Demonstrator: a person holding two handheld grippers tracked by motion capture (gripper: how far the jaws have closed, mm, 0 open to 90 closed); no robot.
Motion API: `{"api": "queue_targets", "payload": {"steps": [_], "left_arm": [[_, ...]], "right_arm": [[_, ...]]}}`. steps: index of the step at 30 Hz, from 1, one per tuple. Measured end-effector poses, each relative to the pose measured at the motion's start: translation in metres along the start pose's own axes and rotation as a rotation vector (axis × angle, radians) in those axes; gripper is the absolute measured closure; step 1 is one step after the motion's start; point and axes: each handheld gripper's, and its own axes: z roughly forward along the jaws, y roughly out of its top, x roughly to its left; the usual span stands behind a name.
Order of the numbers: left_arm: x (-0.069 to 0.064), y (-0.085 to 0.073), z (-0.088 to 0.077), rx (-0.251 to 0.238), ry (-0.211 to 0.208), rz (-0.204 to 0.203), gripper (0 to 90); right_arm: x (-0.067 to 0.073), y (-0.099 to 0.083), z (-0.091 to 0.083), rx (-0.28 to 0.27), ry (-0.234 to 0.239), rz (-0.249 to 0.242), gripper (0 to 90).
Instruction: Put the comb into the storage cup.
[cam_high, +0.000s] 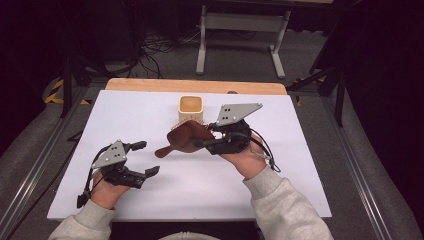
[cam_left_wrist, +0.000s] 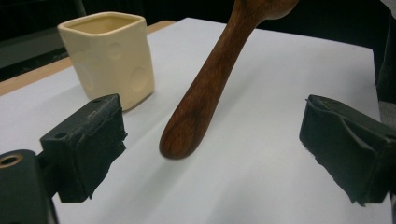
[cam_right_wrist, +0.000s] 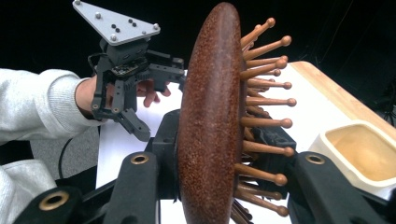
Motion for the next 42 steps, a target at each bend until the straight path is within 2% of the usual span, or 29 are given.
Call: {"api": "queue_targets", "payload": {"steps": [7, 17, 25, 42], "left_arm": [[0.007, -0.006, -0.012, -0.022, 0.029, -0.027, 2.8], [0.013, -0.013, -0.020, -0.020, 0.046, -0.044, 2.2], [0.015, -0.016, -0.025, -0.019, 0.063, -0.039, 2.2], [0.018, -0.018, -0.028, -0.026, 0.075, -0.043, 2.2]], "right_arm": [[-0.009, 0.019, -0.009, 0.014, -0.039, -0.015, 58.7], [-0.023, 0.038, -0.019, 0.023, -0.088, -0.004, 58.4], [-0.033, 0.046, -0.020, 0.029, -0.123, 0.013, 58.4], [-0.069, 0.060, -0.023, 0.037, -0.227, 0.064, 58.3]]}}
